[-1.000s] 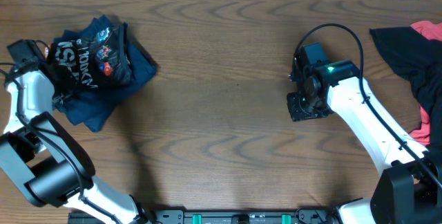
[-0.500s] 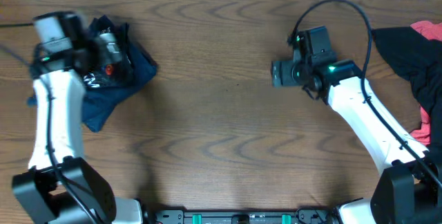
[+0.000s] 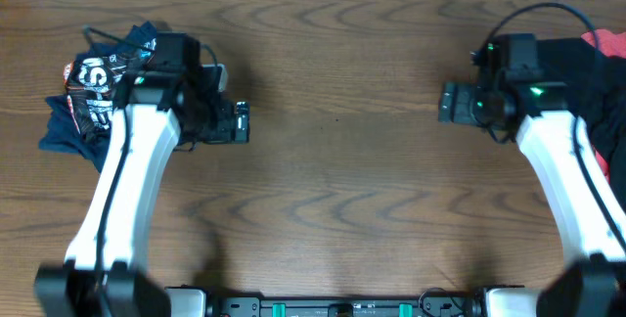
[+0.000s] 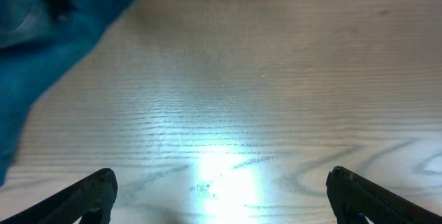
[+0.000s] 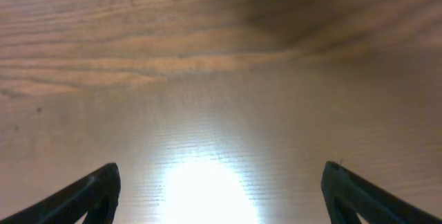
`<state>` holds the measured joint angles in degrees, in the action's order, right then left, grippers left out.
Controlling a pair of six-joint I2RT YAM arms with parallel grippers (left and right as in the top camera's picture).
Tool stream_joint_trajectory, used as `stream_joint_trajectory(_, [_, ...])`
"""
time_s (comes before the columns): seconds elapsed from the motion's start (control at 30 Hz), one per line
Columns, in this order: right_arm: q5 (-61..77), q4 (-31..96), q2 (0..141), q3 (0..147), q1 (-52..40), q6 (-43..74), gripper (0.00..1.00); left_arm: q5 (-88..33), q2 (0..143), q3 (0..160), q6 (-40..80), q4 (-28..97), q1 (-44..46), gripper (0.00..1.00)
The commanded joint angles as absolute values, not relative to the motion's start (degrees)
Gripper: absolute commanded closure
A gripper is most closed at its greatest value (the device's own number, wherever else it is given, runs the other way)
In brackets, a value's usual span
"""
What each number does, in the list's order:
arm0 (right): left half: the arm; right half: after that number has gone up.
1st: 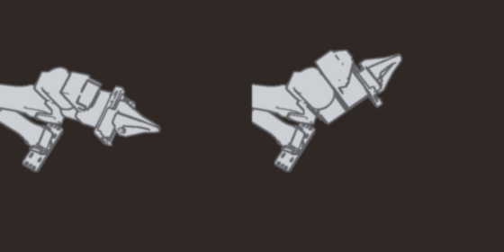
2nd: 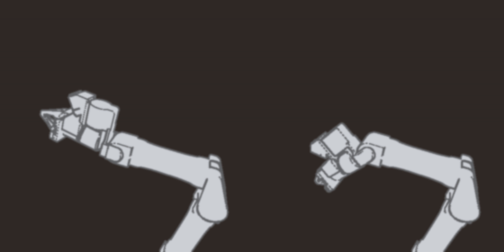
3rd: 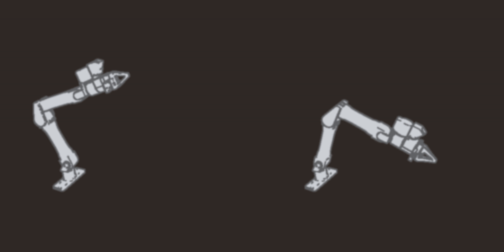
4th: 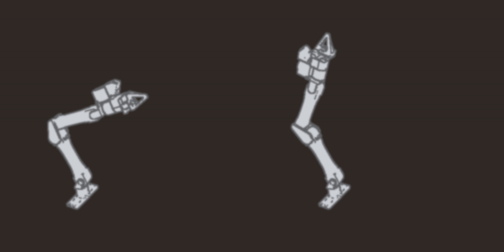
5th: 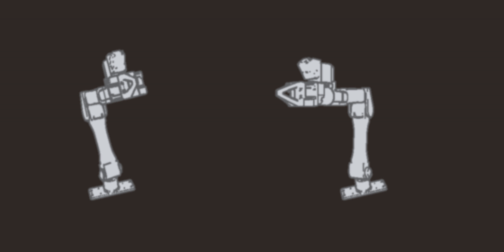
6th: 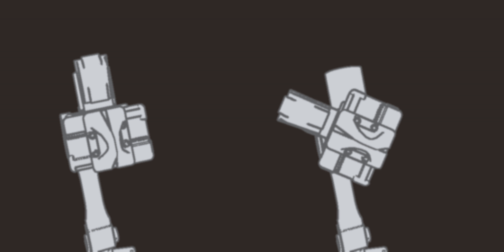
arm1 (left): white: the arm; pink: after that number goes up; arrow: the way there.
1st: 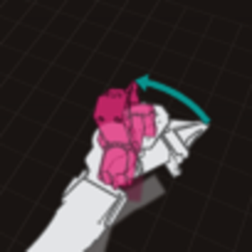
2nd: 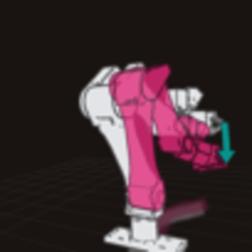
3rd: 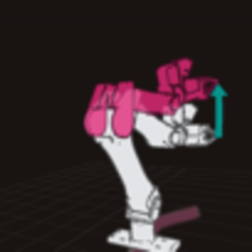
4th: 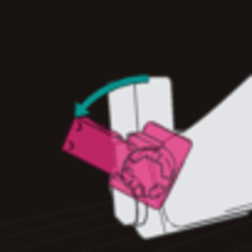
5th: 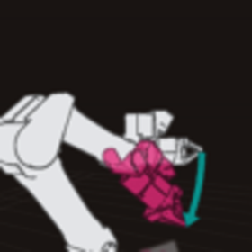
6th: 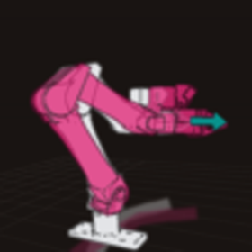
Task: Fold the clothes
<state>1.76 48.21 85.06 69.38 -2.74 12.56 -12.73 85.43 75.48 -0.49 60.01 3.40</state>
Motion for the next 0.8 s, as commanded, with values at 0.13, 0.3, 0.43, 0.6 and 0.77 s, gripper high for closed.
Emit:
stream_joint_trajectory(0.13, [-0.78, 50.68, 66.76, 65.19, -3.55, 14.74, 0.04, -12.43, 62.92, 67.24, -1.91, 54.94, 3.25, 0.02])
stream_joint_trajectory(0.3, [-11.6, 48.82, 48.21, 54.15, -7.16, 20.38, 0.01, -12.45, 43.4, 54.96, -2.33, 46.87, 3.25, 0.02])
stream_joint_trajectory(0.43, [-14.92, 45.65, 34.76, 47.53, -7.9, 20.38, 0.01, -12.45, 33.06, 49.74, -2.31, 41.98, 3.25, 0.02])
stream_joint_trajectory(0.6, [-14.76, 51.18, 25.12, 46.06, -7.9, 20.34, 0.01, -12.45, 26.57, 49.69, -2.31, 46.48, 3.25, 0.02])
stream_joint_trajectory(0.77, [-14.76, 58.11, 22.0, 46.06, -7.9, 20.34, 0.01, -12.45, 25.67, 49.69, -2.31, 48.23, 3.25, 0.02])
